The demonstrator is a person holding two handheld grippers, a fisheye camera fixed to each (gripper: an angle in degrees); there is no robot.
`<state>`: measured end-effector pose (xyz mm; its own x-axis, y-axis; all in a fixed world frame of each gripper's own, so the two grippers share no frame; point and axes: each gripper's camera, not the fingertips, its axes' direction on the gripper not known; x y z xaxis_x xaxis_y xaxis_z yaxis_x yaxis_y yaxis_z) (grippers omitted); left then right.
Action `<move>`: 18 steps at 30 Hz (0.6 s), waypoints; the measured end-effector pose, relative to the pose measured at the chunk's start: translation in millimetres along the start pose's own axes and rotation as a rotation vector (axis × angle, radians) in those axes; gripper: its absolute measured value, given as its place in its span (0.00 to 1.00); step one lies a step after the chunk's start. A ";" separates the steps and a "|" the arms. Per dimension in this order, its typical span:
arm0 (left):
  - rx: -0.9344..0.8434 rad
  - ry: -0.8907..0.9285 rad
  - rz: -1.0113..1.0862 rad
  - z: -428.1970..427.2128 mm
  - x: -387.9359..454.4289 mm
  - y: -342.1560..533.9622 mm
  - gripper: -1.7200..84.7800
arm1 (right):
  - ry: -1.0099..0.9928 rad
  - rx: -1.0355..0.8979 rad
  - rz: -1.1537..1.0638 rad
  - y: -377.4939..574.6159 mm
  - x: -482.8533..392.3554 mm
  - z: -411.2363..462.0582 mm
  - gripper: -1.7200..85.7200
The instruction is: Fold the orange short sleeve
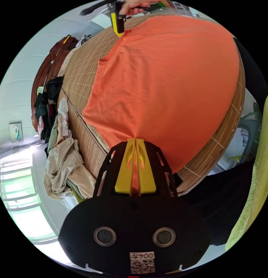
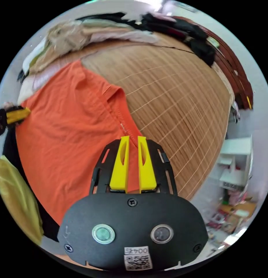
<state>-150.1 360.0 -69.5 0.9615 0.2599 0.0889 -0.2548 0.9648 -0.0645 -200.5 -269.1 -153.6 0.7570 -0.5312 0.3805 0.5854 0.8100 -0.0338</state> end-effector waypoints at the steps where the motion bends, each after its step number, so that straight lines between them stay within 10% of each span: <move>1: 0.013 0.021 -0.042 0.5 -5.4 2.4 0.03 | -0.060 0.070 0.114 31.1 18.8 -12.7 0.09; 8: 0.107 0.002 -0.124 -26.8 -47.1 6.5 0.06 | -0.127 0.149 0.594 236.3 87.2 -6.1 0.11; 18: 0.125 0.047 0.024 51.0 -147.6 -114.4 0.13 | -0.202 0.109 0.684 269.4 98.3 44.8 0.15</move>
<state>-268.2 213.3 -24.5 0.9580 0.2836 0.0425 -0.2858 0.9565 0.0586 18.7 -92.0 -83.9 0.8691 0.1514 0.4708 -0.0407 0.9706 -0.2370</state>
